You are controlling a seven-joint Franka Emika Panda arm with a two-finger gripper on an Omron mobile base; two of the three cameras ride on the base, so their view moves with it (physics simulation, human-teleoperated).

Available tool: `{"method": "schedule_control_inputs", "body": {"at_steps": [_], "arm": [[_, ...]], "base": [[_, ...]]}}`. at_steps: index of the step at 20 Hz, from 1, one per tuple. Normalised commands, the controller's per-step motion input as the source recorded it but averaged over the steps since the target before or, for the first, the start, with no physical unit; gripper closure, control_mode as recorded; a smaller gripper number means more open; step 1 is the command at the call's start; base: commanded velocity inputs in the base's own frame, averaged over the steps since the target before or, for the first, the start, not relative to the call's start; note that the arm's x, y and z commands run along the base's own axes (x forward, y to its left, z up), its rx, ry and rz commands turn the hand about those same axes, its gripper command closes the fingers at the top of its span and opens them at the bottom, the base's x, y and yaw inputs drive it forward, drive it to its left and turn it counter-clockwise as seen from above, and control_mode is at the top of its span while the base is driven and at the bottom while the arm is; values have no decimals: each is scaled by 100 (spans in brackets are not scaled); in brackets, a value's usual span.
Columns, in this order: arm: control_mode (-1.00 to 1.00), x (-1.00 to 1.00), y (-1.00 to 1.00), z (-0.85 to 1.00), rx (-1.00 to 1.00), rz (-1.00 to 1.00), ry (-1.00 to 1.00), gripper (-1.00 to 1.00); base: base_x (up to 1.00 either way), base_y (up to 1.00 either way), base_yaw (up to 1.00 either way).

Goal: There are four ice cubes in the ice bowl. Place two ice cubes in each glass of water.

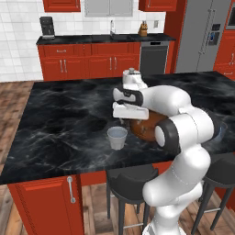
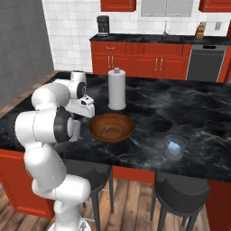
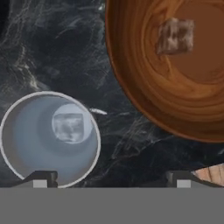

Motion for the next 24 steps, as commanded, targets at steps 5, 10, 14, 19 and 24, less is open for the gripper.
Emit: {"method": "schedule_control_inputs", "body": {"at_steps": [5, 10, 14, 19, 24], "arm": [[-100, -9, -97, 3, 0, -1, 0, -100], [-100, 4, -53, -7, 0, 0, -1, -100], [-100, 38, -11, -26, 0, -1, 0, -100], [-100, 16, -1, -42, 0, -1, 0, -100], [-100, 7, -11, -23, 0, -3, -1, -100]], "base": [[0, 0, 0], [0, 0, 0], [0, 0, 0], [0, 0, 0], [0, 0, 0]]}}
